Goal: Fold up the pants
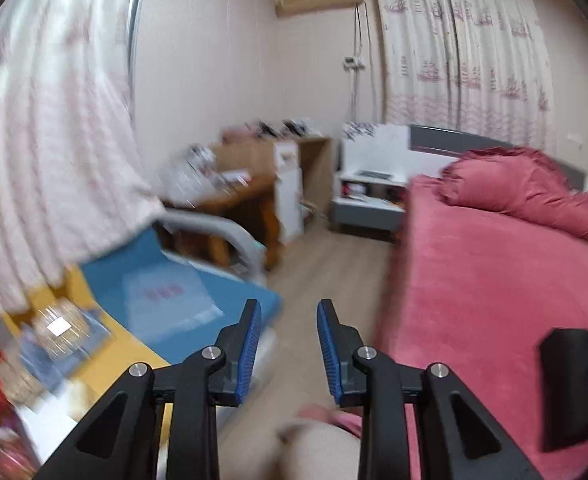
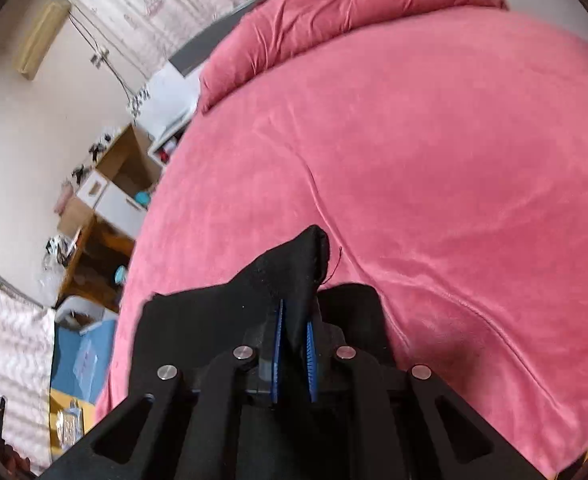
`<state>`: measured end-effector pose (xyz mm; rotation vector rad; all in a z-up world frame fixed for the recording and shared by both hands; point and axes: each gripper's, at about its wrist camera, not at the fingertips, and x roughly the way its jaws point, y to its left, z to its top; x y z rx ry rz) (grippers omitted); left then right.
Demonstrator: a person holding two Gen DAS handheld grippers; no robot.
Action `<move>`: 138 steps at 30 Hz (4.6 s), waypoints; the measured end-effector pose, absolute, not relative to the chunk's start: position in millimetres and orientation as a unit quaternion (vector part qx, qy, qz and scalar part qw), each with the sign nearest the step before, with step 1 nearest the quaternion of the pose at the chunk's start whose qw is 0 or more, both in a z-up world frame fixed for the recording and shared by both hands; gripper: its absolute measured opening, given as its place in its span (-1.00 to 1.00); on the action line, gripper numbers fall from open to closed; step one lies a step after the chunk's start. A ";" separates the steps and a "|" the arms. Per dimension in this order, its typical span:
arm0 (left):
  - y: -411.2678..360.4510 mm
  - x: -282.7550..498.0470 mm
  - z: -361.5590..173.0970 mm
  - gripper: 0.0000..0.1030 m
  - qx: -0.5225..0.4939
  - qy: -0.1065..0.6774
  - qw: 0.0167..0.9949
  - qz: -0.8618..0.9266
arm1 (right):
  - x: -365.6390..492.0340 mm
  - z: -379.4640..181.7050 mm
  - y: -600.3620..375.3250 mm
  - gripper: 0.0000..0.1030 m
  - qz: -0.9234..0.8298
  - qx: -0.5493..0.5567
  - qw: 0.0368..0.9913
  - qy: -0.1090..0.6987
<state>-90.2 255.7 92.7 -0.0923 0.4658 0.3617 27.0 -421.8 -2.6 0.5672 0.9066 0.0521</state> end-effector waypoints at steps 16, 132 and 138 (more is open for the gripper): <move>22.0 2.2 10.0 -0.43 -0.047 0.336 0.928 -0.151 | -35.0 -12.5 -392.7 0.32 0.023 0.246 0.852 0.462; -55.6 95.2 -94.0 0.43 -0.190 0.542 0.751 -0.326 | 11.0 -50.5 -434.0 0.50 0.018 0.249 0.813 0.526; -49.2 105.0 -101.2 0.40 -0.230 0.564 0.720 -0.333 | 15.2 -76.0 -455.1 0.59 0.067 0.314 0.775 0.545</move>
